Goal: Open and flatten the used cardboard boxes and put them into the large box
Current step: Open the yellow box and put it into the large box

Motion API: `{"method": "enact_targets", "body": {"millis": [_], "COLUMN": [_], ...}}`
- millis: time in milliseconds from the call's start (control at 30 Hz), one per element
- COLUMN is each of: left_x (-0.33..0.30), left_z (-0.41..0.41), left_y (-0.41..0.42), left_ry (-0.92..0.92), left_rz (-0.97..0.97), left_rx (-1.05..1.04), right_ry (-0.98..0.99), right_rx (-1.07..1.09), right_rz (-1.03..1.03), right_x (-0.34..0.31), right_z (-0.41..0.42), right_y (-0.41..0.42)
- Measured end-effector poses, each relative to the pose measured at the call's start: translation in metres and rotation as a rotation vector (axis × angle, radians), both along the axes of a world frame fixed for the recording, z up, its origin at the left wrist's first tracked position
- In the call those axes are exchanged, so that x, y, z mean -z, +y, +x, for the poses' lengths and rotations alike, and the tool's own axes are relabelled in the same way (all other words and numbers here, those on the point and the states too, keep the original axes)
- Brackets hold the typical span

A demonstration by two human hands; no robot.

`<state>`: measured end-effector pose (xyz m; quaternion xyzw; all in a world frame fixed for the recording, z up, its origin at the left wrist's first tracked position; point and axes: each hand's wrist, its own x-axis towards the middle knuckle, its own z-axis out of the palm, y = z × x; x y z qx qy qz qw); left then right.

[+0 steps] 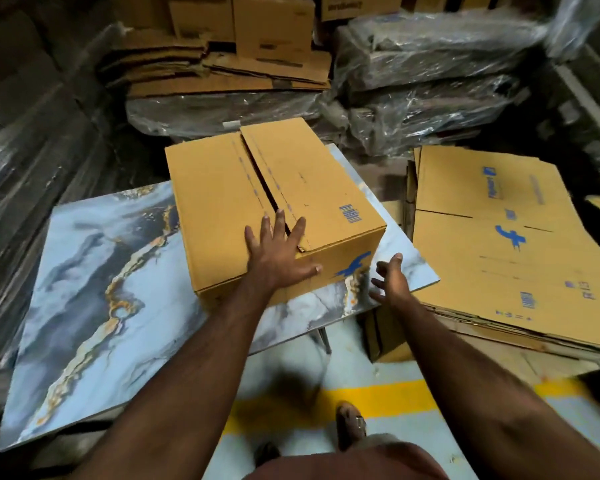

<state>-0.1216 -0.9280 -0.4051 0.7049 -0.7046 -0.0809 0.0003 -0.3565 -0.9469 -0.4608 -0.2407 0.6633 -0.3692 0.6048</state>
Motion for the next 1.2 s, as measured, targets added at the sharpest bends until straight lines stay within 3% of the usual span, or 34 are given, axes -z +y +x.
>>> {"method": "enact_targets", "body": {"millis": [200, 367, 533, 733, 933, 1067, 1200], "left_x": [0.010, 0.014, 0.009, -0.026, -0.061, -0.077, -0.096], "left_z": [0.011, 0.011, 0.018, 0.049, 0.073, 0.088, 0.102], "left_y": [-0.006, -0.008, -0.011, -0.019, -0.017, -0.014, -0.006], "left_ry": [-0.036, -0.041, -0.027, 0.116, 0.561, 0.882, 1.280], "left_rz": [-0.026, -0.026, -0.009, -0.016, -0.132, -0.298, -0.427], "left_rx": [0.012, 0.014, 0.021, -0.038, -0.132, -0.154, -0.207], "right_ry": [-0.095, -0.030, -0.056, -0.194, -0.495, -0.488, -0.400], "right_rx": [0.037, -0.003, -0.140, -0.105, -0.097, -0.219, -0.533], "right_rz": [0.044, 0.080, 0.174, 0.029, -0.297, -0.541, -0.803], "right_x": [0.010, 0.020, 0.005, -0.017, -0.106, -0.164, -0.202], "right_z": [0.009, 0.016, 0.013, 0.019, 0.057, 0.084, 0.113], "right_y": [-0.029, -0.051, -0.066, -0.086, -0.109, -0.105, -0.091]}}
